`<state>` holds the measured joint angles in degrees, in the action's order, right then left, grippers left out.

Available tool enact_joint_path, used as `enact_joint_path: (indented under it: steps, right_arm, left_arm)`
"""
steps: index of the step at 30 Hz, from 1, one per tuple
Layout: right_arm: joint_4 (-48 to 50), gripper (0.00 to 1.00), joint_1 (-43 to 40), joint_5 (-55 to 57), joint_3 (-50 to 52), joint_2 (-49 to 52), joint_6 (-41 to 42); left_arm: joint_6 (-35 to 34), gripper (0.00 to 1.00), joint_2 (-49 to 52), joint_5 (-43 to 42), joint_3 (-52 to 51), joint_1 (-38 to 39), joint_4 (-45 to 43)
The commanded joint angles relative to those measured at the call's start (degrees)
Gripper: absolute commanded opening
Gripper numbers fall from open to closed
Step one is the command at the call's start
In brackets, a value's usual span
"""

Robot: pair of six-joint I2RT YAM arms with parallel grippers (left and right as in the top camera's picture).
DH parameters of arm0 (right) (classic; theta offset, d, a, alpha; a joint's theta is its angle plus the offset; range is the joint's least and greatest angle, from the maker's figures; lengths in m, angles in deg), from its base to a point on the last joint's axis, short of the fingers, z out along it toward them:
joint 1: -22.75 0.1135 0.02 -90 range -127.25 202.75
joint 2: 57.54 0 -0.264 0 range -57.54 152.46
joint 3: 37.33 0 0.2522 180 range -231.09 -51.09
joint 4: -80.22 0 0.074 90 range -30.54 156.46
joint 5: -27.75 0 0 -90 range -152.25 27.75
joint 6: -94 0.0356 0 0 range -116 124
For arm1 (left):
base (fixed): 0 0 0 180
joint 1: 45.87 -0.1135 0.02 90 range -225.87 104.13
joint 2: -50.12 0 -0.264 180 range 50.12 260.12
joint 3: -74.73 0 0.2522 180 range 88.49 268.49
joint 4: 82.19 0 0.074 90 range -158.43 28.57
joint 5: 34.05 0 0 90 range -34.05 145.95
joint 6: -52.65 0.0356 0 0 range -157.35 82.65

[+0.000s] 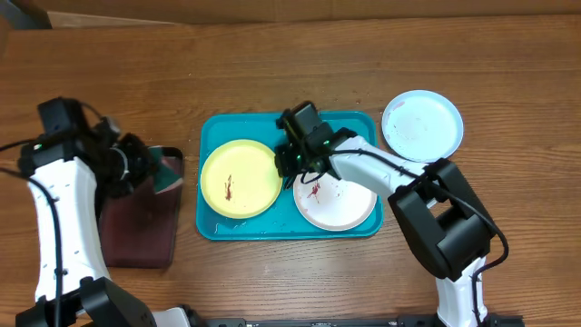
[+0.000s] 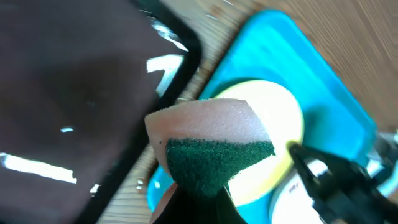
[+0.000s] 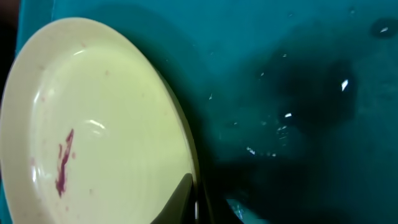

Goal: Clean dirty plates on tray and stack at the side

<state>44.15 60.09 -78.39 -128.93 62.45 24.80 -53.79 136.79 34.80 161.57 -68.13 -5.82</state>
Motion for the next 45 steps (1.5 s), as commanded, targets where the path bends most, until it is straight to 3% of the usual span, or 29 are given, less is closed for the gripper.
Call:
enact_joint_path:
  steps: [1,6,12,17,28,35,41,45]
  right_arm:
    - [-3.78,0.06,0.85,6.10,-3.39,0.26,-1.62]
    - [-9.97,0.06,1.62,9.88,-6.69,0.26,-1.57]
    - [-11.04,0.05,1.73,9.42,-6.71,0.26,-2.08]
    - [-10.82,0.05,2.36,7.93,-6.71,0.26,-4.55]
    - [-10.14,0.05,2.40,7.96,-6.71,0.26,-4.33]
    - [-10.14,0.05,2.40,7.96,-6.71,0.26,-4.35]
    - [-9.97,0.05,2.40,7.96,-6.71,0.26,-4.35]
    - [-9.99,0.05,2.40,7.98,-6.71,0.26,-4.35]
  left_arm:
    - [3.89,0.04,0.22,-4.35,-0.20,4.96,-0.35]
    - [3.45,0.04,0.22,-4.09,-0.22,12.35,-1.44]
    - [-3.52,0.04,0.22,3.15,-0.81,20.96,-4.22]
    - [-4.07,0.04,0.24,4.72,-3.63,25.73,-9.05]
    - [-8.41,0.04,2.03,0.11,-11.96,26.10,-21.38]
    - [-12.09,0.04,11.34,-0.17,-12.31,26.10,-25.24]
    - [-9.07,0.04,21.16,-6.08,-12.31,26.10,-28.17]
    - [-6.47,0.04,25.31,-1.05,-12.31,25.99,-27.43]
